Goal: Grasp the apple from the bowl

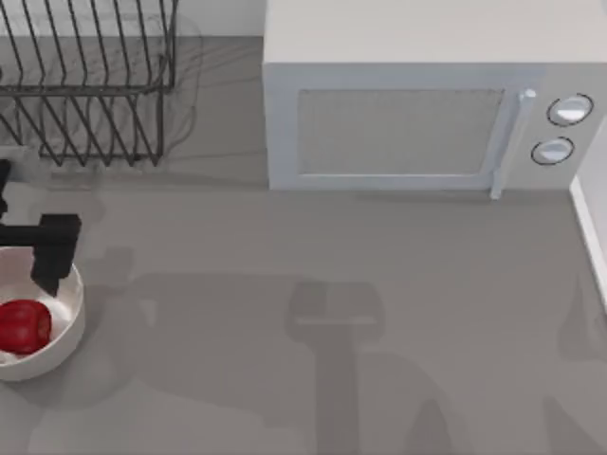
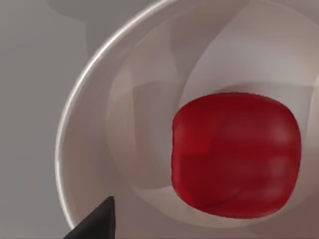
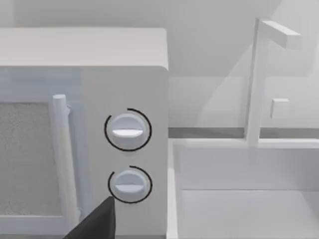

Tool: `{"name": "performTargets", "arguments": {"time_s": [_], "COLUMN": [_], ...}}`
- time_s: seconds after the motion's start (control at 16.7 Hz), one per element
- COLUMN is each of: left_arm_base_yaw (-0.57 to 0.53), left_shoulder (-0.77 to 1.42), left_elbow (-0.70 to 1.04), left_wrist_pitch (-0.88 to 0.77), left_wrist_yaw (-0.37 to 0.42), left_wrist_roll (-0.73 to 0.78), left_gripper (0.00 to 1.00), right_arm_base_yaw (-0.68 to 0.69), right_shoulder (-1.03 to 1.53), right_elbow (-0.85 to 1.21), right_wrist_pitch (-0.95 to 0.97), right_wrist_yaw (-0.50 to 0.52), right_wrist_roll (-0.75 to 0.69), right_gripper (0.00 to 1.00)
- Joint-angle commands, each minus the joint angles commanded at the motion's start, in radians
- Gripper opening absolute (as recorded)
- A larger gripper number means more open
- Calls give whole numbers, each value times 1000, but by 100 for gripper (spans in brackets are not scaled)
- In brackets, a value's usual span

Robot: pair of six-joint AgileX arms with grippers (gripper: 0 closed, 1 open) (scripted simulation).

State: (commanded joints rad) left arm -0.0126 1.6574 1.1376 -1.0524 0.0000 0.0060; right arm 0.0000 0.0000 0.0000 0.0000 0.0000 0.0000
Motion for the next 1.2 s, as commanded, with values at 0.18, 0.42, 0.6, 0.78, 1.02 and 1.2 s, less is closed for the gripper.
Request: {"name": "performTargets", "arguments": {"time_s": [0.18,0.42,0.6,0.78,1.02,1.2], "left_arm_base_yaw": [0,0,0,0,0,0], "left_shoulder": [47,138,188,195,195,195], "left_elbow": [-58,-166,-223,-229,-229,-229], "left_wrist_pitch": [101,327,416,425,425,425], "left_wrist_yaw": [0,0,1,1,1,1], "left_wrist_roll": [1,4,6,6,6,6], "left_gripper": [100,100,100,100,77,55], "right_arm_base_yaw": [0,0,0,0,0,0], "right_shoulder": [0,0,0,0,0,0], "right_elbow": [0,0,0,0,0,0], "right_wrist_pitch": [0,0,0,0,0,0], "right_wrist_yaw": [0,0,0,0,0,0], "right_wrist_roll": [0,0,0,0,0,0], "right_gripper": [100,100,100,100,100,100]}}
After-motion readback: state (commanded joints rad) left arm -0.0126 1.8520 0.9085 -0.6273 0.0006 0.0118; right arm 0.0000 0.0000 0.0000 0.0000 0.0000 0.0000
